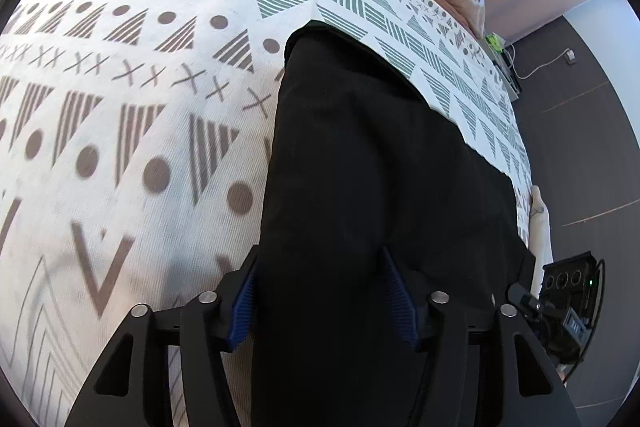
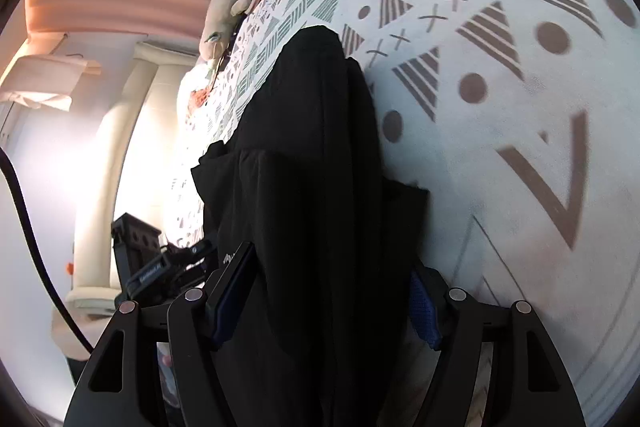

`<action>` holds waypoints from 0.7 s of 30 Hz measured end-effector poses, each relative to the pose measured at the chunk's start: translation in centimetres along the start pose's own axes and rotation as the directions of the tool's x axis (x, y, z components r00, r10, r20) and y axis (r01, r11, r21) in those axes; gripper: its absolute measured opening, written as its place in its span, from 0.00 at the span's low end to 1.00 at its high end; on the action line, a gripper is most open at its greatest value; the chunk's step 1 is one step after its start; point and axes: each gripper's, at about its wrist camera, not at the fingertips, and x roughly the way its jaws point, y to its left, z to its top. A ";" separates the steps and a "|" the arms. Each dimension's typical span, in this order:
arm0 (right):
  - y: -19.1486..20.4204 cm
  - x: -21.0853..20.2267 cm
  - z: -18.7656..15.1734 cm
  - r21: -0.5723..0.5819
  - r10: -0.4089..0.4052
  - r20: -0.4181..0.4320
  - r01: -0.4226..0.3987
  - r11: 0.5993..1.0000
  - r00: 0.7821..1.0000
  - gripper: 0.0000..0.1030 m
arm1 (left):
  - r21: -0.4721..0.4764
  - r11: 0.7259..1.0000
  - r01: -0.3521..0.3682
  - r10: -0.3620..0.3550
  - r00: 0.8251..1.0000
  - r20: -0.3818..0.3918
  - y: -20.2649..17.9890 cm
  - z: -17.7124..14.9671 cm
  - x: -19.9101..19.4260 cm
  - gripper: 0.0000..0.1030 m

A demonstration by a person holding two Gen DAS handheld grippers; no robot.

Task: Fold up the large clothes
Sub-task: 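Position both tools at the edge of the black trousers and grasp with the left tool, then close both tools on the stacked black garments and lift them off the duvet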

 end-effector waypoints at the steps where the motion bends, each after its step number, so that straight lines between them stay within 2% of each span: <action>1: 0.0 0.2 0.2 -0.001 -0.003 -0.001 0.003 1.000 1.000 0.68 | 0.004 1.000 -0.005 0.005 1.000 -0.002 -0.1 0.5 0.3 0.61; 5: 0.1 0.5 0.8 -0.010 -0.022 -0.005 0.022 1.000 1.000 0.66 | 0.028 0.999 -0.036 0.036 0.999 -0.002 -1.0 2.7 1.3 0.62; 11: -1.0 0.3 1.1 0.037 -0.011 0.006 0.011 0.999 1.000 0.56 | 0.037 0.998 -0.057 0.056 0.998 0.032 -1.4 4.8 2.6 0.62; 14: -0.8 0.4 1.1 0.041 -0.023 0.009 0.022 0.999 1.000 0.54 | 0.042 0.997 -0.068 0.068 0.998 0.017 -1.5 5.3 2.9 0.62; 18: -0.7 0.5 1.1 0.035 -0.032 0.007 0.032 0.999 0.999 0.54 | 0.045 0.997 -0.058 0.058 0.998 0.005 -1.0 4.5 1.5 0.62; 21: -0.9 0.6 1.2 0.029 -0.030 0.002 0.030 0.999 1.000 0.52 | -0.002 1.000 -0.008 0.008 1.000 -0.011 0.1 2.7 0.7 0.62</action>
